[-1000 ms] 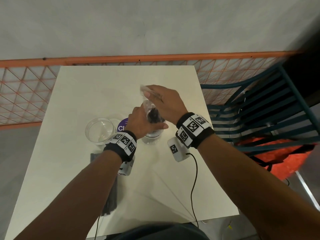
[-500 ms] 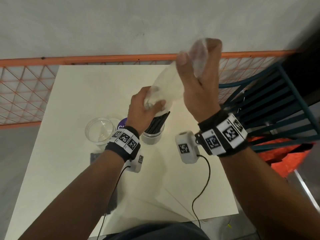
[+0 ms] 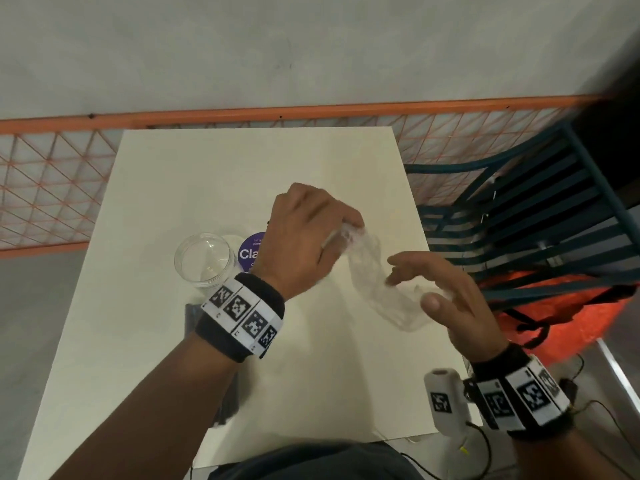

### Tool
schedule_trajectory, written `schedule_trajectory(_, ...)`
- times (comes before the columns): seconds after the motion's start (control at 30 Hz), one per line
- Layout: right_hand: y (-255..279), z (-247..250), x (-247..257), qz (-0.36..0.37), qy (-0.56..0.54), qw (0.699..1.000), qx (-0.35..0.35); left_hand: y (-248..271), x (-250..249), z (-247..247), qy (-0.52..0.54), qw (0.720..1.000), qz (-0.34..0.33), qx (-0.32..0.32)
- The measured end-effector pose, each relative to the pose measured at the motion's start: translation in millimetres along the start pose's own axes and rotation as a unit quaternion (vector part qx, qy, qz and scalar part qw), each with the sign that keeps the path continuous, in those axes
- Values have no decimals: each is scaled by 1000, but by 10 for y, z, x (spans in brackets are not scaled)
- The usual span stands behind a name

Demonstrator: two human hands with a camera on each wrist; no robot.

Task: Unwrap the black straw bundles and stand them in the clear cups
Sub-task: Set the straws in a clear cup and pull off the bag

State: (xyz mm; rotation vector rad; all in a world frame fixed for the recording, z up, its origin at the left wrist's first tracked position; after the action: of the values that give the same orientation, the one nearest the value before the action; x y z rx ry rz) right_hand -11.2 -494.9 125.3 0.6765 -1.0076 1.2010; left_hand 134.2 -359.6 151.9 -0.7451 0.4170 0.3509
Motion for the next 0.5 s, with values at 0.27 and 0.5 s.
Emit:
schedule_trajectory(0.27,67,-389,-242,-75,72,989,104,561,-478,-436,-68,986,-82,129)
schedule_trajectory(0.5,319,-733,-1005,-165,262,939,150,1310,-90,-733,-34,963,82,253)
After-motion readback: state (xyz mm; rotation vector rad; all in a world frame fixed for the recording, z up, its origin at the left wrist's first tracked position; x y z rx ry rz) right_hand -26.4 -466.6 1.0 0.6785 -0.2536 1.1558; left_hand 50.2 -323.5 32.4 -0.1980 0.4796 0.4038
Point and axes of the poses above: each hand's wrist, its own y-axis away from the middle knuckle, its own z-axis out of the back of the hand, x = y × z, the point moved 7 cm from there along -y, towards the middle knuckle, and after that the axes turned 1 degree about -z, right-handed, at the moved point
